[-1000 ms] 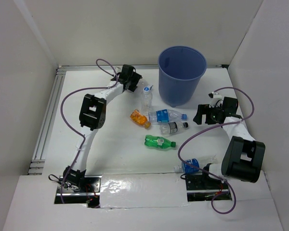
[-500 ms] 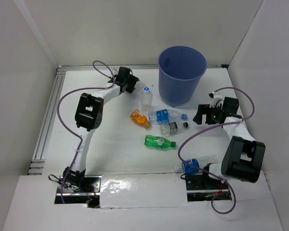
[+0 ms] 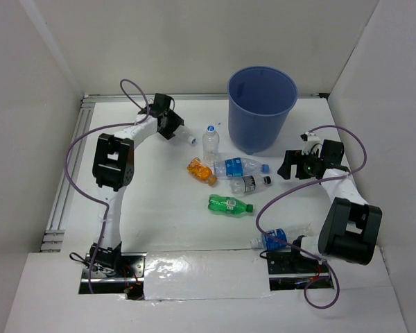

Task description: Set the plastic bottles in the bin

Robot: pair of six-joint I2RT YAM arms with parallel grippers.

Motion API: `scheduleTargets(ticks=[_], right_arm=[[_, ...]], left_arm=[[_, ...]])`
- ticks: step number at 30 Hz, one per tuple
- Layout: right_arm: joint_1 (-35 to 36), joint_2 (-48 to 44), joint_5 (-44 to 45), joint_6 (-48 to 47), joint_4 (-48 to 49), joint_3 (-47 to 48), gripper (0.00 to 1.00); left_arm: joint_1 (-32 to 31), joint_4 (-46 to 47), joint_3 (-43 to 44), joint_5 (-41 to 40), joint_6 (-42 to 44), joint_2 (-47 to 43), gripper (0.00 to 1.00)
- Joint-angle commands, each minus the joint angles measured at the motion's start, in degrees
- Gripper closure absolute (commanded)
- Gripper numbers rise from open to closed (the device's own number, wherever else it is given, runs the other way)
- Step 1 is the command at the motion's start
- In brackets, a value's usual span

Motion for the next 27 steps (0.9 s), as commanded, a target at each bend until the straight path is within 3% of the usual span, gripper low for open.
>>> scheduleTargets(ticks=[1, 4, 8, 16, 18, 19, 20, 22, 27], right_arm=[[-0.39, -2.50, -1.30, -0.79, -0.73, -0.12, 0.01], [-0.39, -3.11, -1.30, -0.79, -0.73, -0.12, 0.01], [-0.39, -3.65, -1.83, -0.79, -0.73, -0.12, 0.01], [-0.39, -5.93, -2.36, -0.79, -0.73, -0.12, 0.01], [-0.39, -5.93, -2.36, -0.79, -0.73, -0.12, 0.01], [-0.39, -5.93, -2.88, -0.79, -0.73, -0.12, 0.01], [-0.39, -5.93, -2.88, -0.79, -0.73, -0.12, 0.01], [-0.39, -6.55, -2.88, -0.79, -0.73, -0.12, 0.01], [-0.39, -7.69, -3.41, -0.79, -1.25, -0.12, 0.01]], left_arm=[[0.29, -20.55, 0.15, -3.75, 10.79, 1.94, 0.73], [0.29, -21.45, -1.95, -3.06, 12.65, 2.73, 0.54], [0.29, -20.66, -5.03, -3.05, 13.88, 2.03, 0.42], [0.29, -21.80, -4.51, -3.57, 16.87, 0.89, 0.31], [0.29, -22.59, -3.72, -3.58, 18.36, 0.89, 0.43], [0.29, -22.59, -3.72, -3.58, 18.37, 0.10, 0.68], [0.29, -22.59, -3.72, -3.58, 19.15, 0.10, 0.82], [-0.23, -22.59, -4.33, -4.27, 20.38, -2.36, 0.99], [-2.43, -20.23, -6.17, -6.65, 25.91, -9.65, 1.00]])
